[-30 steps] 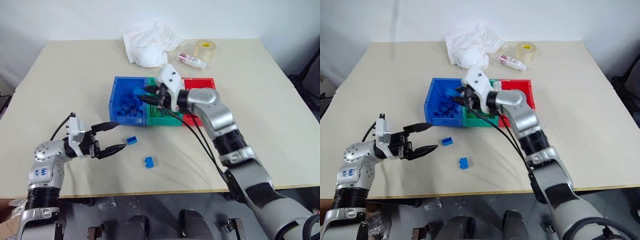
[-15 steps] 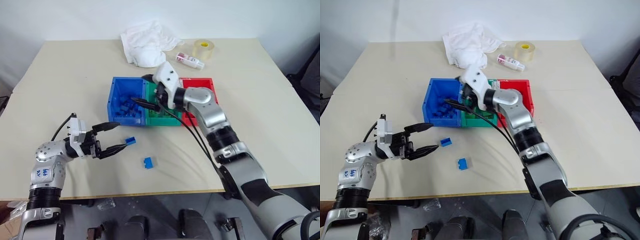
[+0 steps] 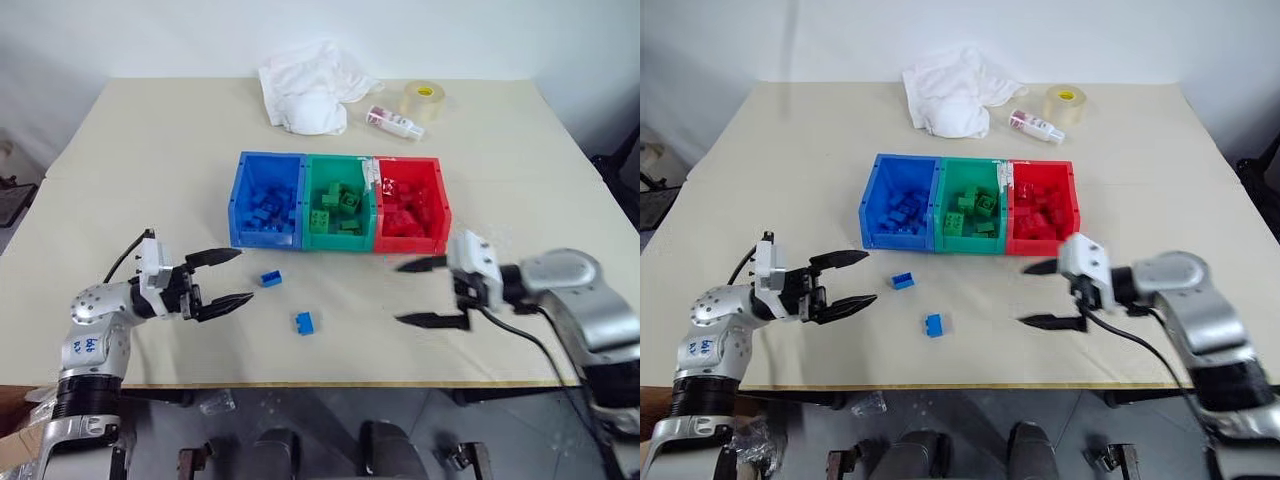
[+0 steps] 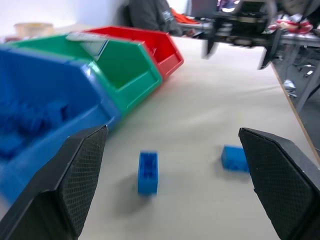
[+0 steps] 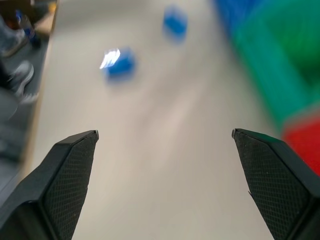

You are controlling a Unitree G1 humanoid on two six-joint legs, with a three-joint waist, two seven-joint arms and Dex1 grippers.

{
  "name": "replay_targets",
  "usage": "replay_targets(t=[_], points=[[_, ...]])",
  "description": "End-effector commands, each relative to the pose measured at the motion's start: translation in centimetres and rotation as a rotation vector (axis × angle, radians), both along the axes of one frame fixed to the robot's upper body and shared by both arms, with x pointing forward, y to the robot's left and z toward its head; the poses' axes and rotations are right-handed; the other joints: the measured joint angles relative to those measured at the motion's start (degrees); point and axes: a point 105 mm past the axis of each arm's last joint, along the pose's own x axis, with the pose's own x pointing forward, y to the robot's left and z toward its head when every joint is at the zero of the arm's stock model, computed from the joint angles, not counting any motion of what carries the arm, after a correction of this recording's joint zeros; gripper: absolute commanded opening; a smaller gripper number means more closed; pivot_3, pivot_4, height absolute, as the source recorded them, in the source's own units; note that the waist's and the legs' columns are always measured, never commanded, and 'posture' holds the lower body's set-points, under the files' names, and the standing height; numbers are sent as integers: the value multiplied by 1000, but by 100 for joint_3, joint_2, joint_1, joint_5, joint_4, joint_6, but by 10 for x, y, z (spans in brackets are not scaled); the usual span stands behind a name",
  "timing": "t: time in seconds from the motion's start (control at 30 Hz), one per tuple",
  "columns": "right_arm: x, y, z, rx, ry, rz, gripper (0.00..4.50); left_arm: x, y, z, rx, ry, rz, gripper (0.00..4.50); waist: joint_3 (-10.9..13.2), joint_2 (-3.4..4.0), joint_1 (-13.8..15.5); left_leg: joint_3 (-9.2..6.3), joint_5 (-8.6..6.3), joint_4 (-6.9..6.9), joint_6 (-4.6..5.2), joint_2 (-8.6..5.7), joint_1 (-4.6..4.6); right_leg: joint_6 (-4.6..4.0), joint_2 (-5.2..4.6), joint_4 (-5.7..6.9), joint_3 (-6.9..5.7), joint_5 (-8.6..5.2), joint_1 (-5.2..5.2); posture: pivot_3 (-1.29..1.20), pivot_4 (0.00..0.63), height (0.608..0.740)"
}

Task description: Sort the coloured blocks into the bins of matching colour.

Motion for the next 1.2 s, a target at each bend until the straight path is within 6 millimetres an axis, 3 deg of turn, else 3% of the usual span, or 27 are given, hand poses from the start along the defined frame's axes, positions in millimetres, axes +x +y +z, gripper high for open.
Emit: replay_targets(t=[0.03,0.3,0.57,0.77,0.83,1.0,1.2], points=[[-8,-12,19,-7,-59,-16,4479,-4,1,6,15,-27,-19,4500,0,0,10,11,0,1,0,3,2,0,0,-4,5,0,1,0,150,740],[-12,-16,25,21,-75,-11,4479,-25,5,1,158,26,-55,4500,0,0,41,24,0,-4,0,14,5,0,2,-10,11,0,-4,0,150,740],[-12,-14,29,66,-68,36,4479,-50,25,6,302,69,78,4500,2,2,73,22,0,-4,1,15,5,0,0,-21,20,0,0,0,150,740],[-15,-10,36,135,-69,108,4479,-65,22,9,330,83,112,4500,3,4,74,22,-1,-7,2,16,5,-1,0,-25,23,-1,1,0,150,740],[-13,-10,35,127,-69,104,4479,-68,16,9,343,78,105,4500,3,5,78,22,-1,-7,2,16,5,-1,0,-25,24,-1,1,0,150,740],[-10,-7,35,125,-74,100,4479,-64,-30,4,308,16,49,4500,2,7,109,22,-1,-6,2,15,5,-1,-1,-26,27,-1,2,0,150,740],[-12,-5,37,136,-93,88,4479,-51,-80,-19,289,-38,-10,4500,3,6,164,27,-1,-4,1,11,6,-1,2,-20,25,-1,0,0,150,740]])
